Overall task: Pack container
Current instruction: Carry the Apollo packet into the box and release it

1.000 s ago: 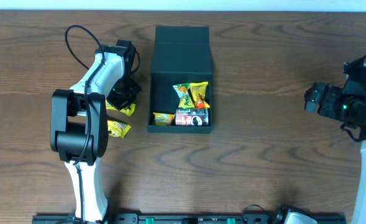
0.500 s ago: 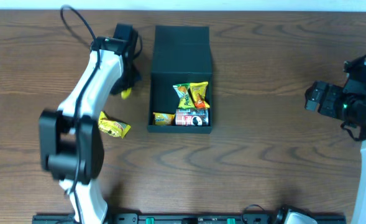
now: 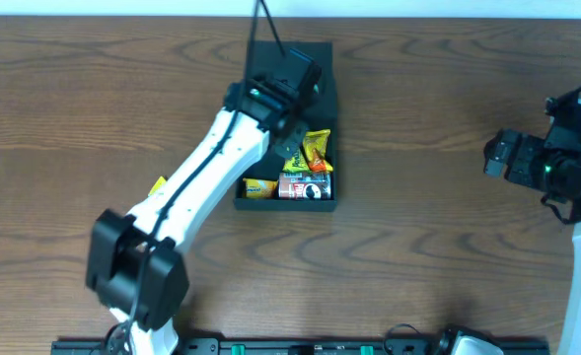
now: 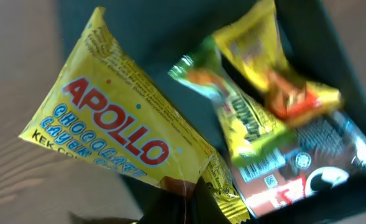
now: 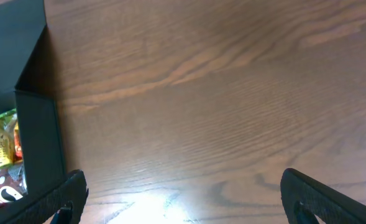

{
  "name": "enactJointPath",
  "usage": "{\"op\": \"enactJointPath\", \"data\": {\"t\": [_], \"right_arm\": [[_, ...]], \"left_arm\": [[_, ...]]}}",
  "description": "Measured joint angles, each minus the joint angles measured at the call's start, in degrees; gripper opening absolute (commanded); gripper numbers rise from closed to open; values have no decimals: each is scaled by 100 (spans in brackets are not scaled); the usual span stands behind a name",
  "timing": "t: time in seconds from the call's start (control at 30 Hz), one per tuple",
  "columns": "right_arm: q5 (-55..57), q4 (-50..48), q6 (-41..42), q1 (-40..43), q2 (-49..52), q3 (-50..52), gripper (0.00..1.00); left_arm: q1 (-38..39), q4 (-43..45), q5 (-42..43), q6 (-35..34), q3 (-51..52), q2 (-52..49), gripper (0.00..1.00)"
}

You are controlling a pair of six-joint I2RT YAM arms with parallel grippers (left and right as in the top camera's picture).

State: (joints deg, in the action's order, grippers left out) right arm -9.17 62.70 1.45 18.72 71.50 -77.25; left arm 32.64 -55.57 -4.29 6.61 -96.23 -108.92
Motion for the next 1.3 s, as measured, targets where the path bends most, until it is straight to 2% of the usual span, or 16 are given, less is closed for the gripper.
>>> {"op": "enactJointPath", "data": {"t": [0.1,0.23,0.67,1.07,1.1,1.13,1.17,1.2,1.3], "right_arm": [[0,9,0,0,0,0,99],[0,11,-2,0,0,0,99],[0,87,0,0,0,0,99],[0,96,0,0,0,0,99],[0,96,0,0,0,0,99],[0,96,-2,0,0,0,99],[0,96,0,0,0,0,99],[0,94,0,0,0,0,99],[0,90,0,0,0,0,99]], "left_arm": [[-22,-109,175,254,20,-321,6],[-81,-190,380,221,22,-616,6],[-131,-83,732,-717,22,-1019,6],[-212,153,732,-127,22,-1412,7],[-212,157,732,-74,22,-1412,17],[-212,160,732,-11,22,-1412,39],[-210,157,737,-9,22,-1412,50],[-210,166,726,13,22,-1412,54],[-227,210,702,31,20,-1412,55]]}}
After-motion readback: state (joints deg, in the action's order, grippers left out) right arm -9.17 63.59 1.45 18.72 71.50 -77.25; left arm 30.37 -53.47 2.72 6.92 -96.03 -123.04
